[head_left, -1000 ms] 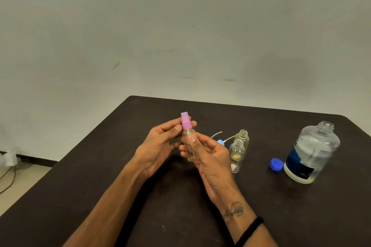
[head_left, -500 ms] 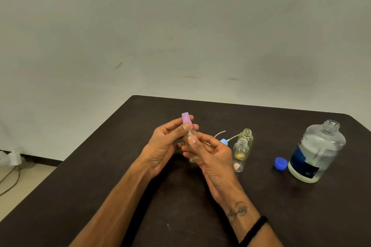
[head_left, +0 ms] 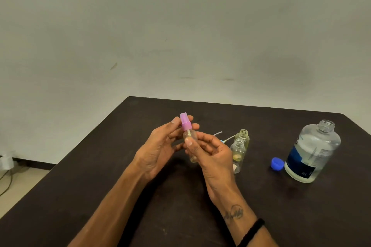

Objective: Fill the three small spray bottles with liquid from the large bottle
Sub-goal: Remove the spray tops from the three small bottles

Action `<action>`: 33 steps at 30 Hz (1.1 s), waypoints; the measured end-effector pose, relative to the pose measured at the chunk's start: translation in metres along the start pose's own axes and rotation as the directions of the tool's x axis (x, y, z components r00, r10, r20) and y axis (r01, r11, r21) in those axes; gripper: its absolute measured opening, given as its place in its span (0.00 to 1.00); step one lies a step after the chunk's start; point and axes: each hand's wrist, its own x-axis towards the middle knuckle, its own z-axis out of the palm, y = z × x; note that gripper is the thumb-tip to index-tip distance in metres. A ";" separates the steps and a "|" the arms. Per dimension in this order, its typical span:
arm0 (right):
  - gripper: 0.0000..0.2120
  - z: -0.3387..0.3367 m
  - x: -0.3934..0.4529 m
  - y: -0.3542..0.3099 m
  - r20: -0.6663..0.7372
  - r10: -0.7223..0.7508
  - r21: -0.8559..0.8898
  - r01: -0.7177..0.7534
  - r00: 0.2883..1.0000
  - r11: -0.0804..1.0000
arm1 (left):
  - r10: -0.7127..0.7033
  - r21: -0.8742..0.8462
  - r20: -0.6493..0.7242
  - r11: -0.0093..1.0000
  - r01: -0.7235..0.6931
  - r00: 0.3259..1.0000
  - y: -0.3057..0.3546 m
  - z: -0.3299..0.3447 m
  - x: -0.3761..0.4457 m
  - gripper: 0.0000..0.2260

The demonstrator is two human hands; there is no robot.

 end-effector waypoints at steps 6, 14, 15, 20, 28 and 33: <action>0.19 0.001 0.001 -0.001 0.004 -0.011 -0.010 0.011 1.000 1.000 | 0.038 -0.036 -0.050 0.999 -0.040 0.998 -0.001 -0.002 0.006 0.17; 0.19 0.002 0.000 0.001 0.014 -0.018 -0.031 0.019 1.000 0.999 | 0.085 -0.071 -0.075 0.993 -0.090 0.994 -0.001 -0.002 0.007 0.17; 0.20 0.001 0.000 0.001 0.014 -0.021 -0.029 0.022 1.000 0.999 | 0.085 -0.075 -0.076 0.993 -0.091 0.994 0.000 -0.003 0.007 0.17; 0.23 0.002 -0.001 0.001 0.020 -0.033 -0.039 0.034 0.999 0.999 | 0.073 -0.124 -0.105 0.989 -0.086 0.992 0.001 -0.006 0.008 0.14; 0.26 0.003 -0.003 -0.001 0.026 -0.006 -0.082 0.008 1.000 0.997 | 0.096 -0.143 -0.110 0.983 -0.111 0.989 0.003 -0.008 0.006 0.12; 0.33 0.003 -0.003 -0.001 0.040 0.009 -0.078 -0.005 0.999 0.997 | 0.115 -0.126 -0.107 0.984 -0.128 0.988 0.007 -0.008 0.005 0.13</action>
